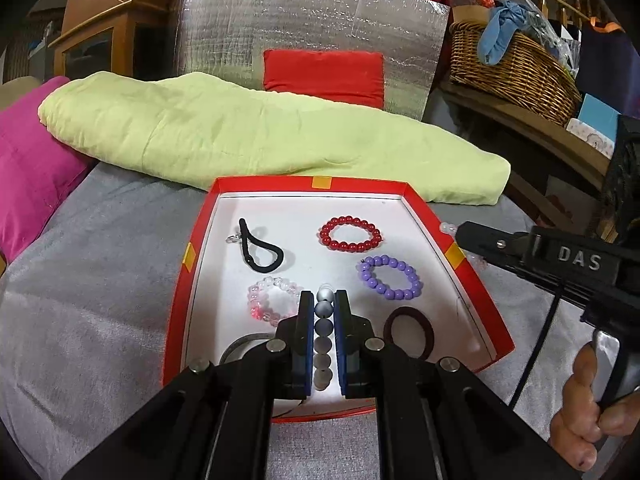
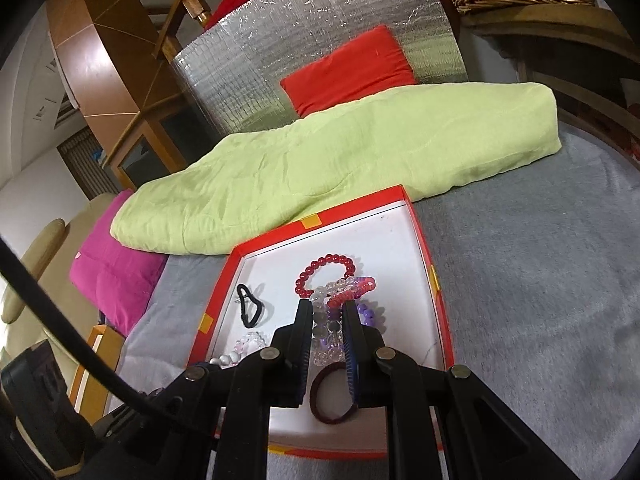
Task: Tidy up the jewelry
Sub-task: 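Lower the pink-clear bracelet into the box and open the right tool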
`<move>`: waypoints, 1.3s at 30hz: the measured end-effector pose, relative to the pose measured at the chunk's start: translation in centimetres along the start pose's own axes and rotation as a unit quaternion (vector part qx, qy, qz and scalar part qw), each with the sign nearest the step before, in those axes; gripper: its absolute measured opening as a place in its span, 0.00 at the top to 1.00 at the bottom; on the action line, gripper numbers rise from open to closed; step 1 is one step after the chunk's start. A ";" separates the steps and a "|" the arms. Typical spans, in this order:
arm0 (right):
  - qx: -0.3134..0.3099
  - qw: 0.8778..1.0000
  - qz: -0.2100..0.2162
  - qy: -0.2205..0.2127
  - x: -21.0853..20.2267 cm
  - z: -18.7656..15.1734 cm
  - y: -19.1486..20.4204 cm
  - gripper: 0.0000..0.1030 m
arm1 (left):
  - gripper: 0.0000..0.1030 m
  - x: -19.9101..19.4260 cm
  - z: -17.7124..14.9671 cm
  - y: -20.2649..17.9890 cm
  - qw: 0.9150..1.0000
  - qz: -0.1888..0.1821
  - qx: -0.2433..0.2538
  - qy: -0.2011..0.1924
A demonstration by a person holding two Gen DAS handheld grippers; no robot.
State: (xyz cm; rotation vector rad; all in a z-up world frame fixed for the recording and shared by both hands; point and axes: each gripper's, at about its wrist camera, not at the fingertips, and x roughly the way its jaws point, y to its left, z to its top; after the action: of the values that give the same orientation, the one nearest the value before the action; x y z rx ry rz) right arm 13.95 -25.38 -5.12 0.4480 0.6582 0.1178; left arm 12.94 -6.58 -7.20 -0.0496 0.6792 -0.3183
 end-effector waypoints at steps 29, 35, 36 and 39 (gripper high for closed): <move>0.032 0.999 0.008 0.025 4.2 1.3 -1.8 0.85 | 0.90 2.7 -0.7 -1.1 0.999 0.015 0.018 0.030; 0.034 0.999 0.006 0.034 5.0 1.2 -1.8 0.84 | 0.90 3.0 -0.8 -1.1 0.999 0.016 0.020 0.035; 0.034 0.999 0.006 0.036 5.2 1.1 -1.8 0.84 | 0.90 3.1 -0.8 -1.2 0.999 0.016 0.020 0.036; 0.031 0.999 0.002 0.044 5.7 0.9 -1.7 0.84 | 0.90 3.2 -0.8 -1.1 0.999 0.016 0.021 0.039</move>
State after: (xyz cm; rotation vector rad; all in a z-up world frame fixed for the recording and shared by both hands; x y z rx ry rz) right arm 18.94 -25.82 -8.48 0.5055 0.7484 0.1225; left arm 14.45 -8.57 -9.63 0.0132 0.7494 -0.3055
